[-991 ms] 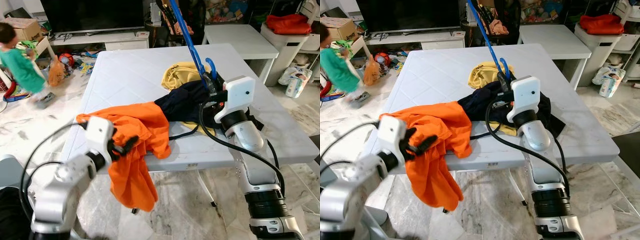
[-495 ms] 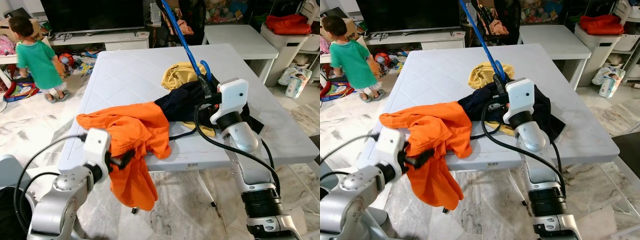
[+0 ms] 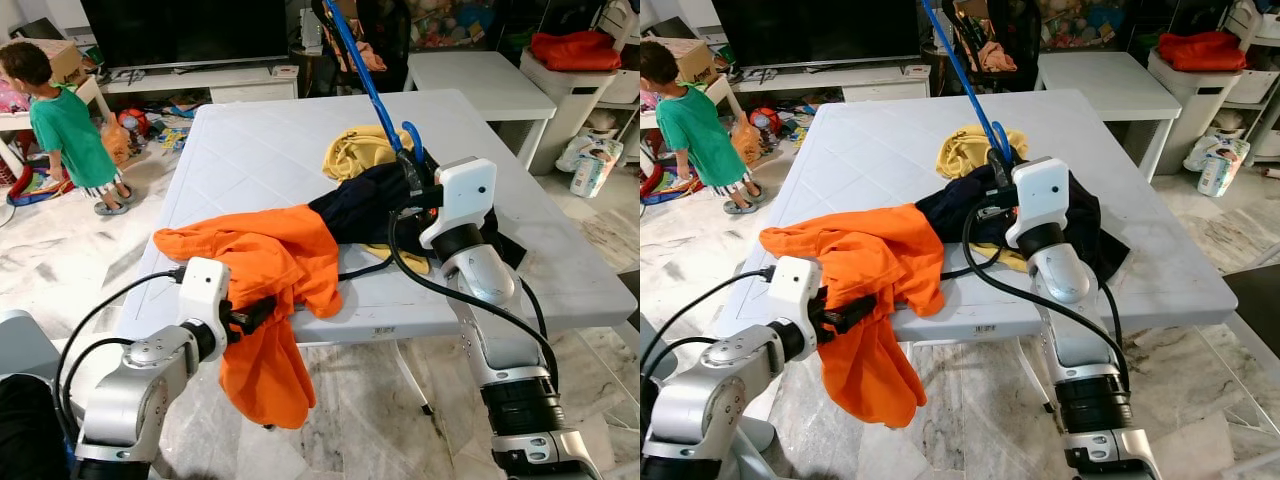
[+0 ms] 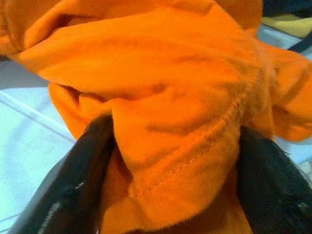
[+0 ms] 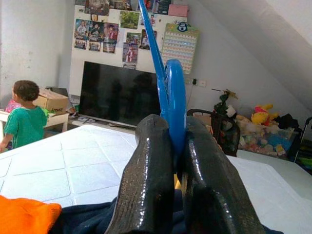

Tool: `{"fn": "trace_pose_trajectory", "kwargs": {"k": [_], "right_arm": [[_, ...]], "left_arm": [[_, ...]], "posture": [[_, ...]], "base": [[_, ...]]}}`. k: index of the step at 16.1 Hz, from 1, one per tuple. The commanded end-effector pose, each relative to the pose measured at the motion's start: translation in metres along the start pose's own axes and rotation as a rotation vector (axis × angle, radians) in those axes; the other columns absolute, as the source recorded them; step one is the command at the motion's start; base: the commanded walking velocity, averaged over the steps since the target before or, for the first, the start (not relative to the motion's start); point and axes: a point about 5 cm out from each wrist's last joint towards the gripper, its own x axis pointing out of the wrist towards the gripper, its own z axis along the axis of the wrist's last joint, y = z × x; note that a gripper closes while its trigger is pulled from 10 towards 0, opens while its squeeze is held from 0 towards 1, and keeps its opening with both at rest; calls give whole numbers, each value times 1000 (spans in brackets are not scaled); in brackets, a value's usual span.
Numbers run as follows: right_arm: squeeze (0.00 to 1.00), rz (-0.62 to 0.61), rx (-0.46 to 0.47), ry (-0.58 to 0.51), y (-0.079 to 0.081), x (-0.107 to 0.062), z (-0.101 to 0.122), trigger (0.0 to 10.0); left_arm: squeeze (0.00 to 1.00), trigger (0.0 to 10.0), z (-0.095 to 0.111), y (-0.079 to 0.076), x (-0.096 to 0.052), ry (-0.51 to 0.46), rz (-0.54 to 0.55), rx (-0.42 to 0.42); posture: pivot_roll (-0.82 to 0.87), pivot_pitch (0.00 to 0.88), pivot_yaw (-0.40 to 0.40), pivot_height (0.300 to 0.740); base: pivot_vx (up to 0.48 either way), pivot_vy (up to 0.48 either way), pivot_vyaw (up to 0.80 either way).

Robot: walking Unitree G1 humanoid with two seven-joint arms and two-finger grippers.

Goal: Hang hanger

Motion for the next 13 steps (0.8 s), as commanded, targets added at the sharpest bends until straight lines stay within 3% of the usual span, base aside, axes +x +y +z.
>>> {"fn": "trace_pose_trajectory", "kwargs": {"k": [1,5,9,13], "right_arm": [[0,3,23,30,3,-2,-6,10000],[0,2,40,37,3,0,-7,10000],[0,5,45,40,6,-1,-8,10000],[0,-2,30,35,0,2,-6,10000]], "left_arm": [[0,0,4,-7,0,-19,-43,1],[0,0,14,-11,0,-87,-80,-10],[0,0,7,-11,-1,-75,-72,-14],[0,0,8,-13,11,-73,-78,-3]], "posture": [[-2,0,41,740],[6,0,36,740],[0,0,33,740],[-24,0,39,740]], "base": [[0,0,0],[0,0,0],[0,0,0],[0,0,0]]}}
